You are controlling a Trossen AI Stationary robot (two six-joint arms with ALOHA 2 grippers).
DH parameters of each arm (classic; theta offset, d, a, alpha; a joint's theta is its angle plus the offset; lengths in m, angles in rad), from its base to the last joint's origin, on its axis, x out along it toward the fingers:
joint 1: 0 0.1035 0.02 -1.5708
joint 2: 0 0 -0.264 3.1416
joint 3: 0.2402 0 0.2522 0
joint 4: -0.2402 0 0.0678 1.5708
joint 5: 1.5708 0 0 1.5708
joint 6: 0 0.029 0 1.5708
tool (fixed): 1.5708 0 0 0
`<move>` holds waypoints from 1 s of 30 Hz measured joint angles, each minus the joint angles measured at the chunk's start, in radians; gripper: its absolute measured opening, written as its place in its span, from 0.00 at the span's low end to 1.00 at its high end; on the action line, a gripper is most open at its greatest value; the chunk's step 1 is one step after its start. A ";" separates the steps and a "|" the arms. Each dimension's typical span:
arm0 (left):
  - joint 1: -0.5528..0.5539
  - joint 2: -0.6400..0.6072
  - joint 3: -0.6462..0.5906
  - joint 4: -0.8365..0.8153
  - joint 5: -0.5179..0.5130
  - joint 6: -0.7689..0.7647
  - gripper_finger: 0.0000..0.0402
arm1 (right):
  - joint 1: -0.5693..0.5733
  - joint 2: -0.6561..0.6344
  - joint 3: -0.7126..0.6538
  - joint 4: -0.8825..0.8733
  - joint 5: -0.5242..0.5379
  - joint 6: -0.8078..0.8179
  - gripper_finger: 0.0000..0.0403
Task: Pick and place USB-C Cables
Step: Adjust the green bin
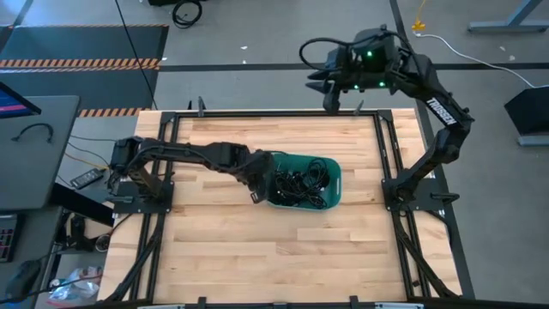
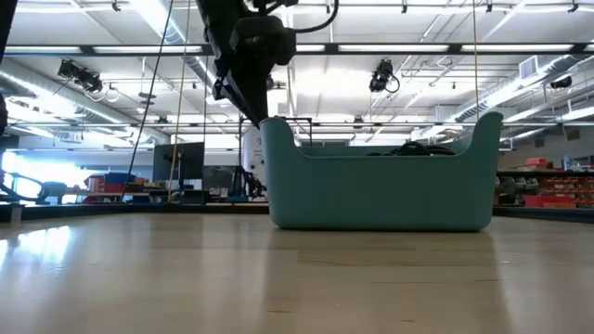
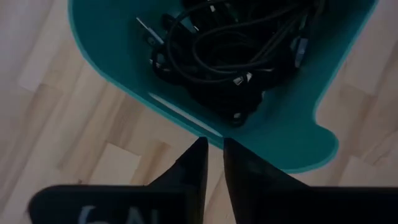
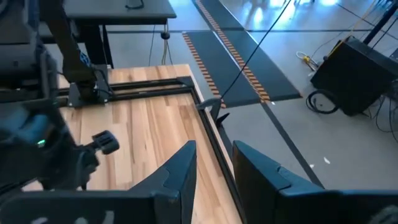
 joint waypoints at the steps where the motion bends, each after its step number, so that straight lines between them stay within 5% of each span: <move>1: 0.011 0.000 0.000 -0.001 0.019 0.000 0.16 | 0.000 0.000 0.009 -0.012 0.002 0.000 0.27; 8: 0.081 0.000 0.000 -0.001 0.066 -0.013 0.31 | 0.000 -0.003 0.029 -0.082 0.011 -0.001 0.27; 14: 0.125 0.000 0.000 0.022 0.065 -0.215 0.42 | 0.001 -0.003 0.029 -0.099 0.011 -0.007 0.27; 30: 0.100 0.114 0.002 0.070 0.071 -0.285 0.43 | 0.001 -0.013 0.028 -0.101 0.002 -0.034 0.25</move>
